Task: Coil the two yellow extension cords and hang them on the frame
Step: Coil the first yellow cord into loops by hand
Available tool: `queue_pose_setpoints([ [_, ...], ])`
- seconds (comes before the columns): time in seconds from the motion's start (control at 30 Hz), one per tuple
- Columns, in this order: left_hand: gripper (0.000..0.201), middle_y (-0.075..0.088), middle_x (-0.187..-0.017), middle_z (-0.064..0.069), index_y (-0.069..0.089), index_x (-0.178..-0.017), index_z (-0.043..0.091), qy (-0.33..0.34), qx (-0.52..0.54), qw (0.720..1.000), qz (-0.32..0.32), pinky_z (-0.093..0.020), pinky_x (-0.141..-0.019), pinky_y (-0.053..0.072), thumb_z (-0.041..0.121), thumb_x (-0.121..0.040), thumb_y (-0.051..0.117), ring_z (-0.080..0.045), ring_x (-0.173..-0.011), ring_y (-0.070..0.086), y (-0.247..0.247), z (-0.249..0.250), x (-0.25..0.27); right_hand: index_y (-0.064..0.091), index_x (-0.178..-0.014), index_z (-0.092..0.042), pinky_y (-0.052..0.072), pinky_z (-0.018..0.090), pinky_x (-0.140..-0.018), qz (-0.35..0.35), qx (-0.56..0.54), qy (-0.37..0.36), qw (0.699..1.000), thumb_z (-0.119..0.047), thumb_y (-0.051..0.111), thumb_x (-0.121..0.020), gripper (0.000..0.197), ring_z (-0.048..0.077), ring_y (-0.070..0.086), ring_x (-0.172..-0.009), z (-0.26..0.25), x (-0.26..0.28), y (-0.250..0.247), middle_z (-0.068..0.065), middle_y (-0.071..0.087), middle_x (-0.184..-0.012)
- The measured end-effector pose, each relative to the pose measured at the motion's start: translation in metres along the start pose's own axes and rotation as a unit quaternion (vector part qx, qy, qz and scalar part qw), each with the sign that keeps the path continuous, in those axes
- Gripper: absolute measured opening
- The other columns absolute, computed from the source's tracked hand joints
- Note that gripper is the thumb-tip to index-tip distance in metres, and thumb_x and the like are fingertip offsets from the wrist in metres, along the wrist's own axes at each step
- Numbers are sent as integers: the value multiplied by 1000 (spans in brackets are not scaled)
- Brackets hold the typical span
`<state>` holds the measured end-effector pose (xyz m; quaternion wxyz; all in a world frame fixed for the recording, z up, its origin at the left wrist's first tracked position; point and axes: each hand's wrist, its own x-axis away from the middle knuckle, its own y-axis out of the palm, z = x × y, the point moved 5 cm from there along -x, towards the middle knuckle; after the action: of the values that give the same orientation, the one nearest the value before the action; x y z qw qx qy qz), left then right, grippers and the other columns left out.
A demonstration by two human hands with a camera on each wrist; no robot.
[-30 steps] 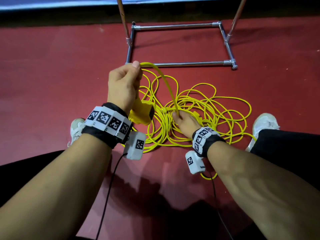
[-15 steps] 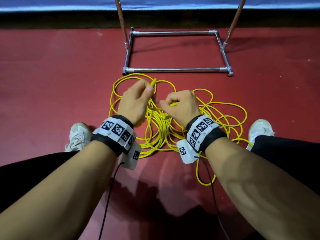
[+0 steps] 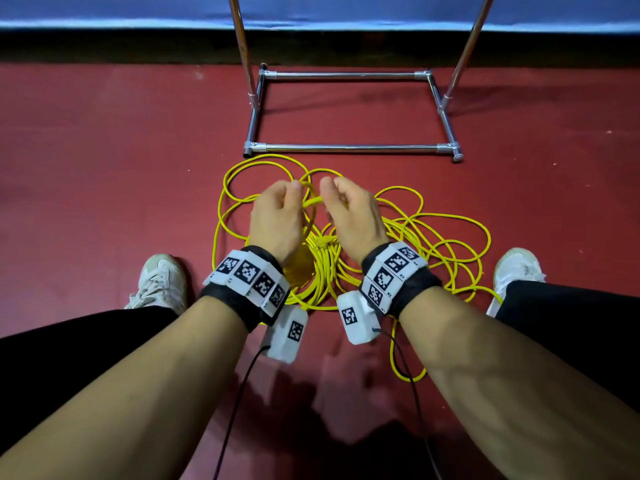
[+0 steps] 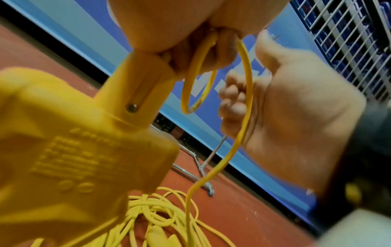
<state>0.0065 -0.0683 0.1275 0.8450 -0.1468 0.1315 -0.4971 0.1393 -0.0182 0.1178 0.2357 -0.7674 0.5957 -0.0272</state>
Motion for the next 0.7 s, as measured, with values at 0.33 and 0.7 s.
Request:
queue_pose_setpoints([
  [0.33, 34, 54, -48, 2, 53, -68, 18, -43, 93, 990, -95, -27, -48, 34, 22, -101, 48, -14, -44, 42, 0, -1, 1, 57, -75, -17, 33, 29, -61, 36, -119, 92, 988, -59, 57, -79, 43, 12, 38, -53, 53, 4, -19, -14, 43, -52],
  [0.7, 31, 43, -46, 12, 49, -71, 17, -32, 133, 982, -133, -17, -38, 25, 25, -101, 49, -4, -38, 31, 11, 5, 6, 54, -92, -14, 37, 30, -56, -81, -156, 44, 984, -43, 70, -78, 36, 14, 44, -58, 14, -10, -11, -9, 53, -59],
])
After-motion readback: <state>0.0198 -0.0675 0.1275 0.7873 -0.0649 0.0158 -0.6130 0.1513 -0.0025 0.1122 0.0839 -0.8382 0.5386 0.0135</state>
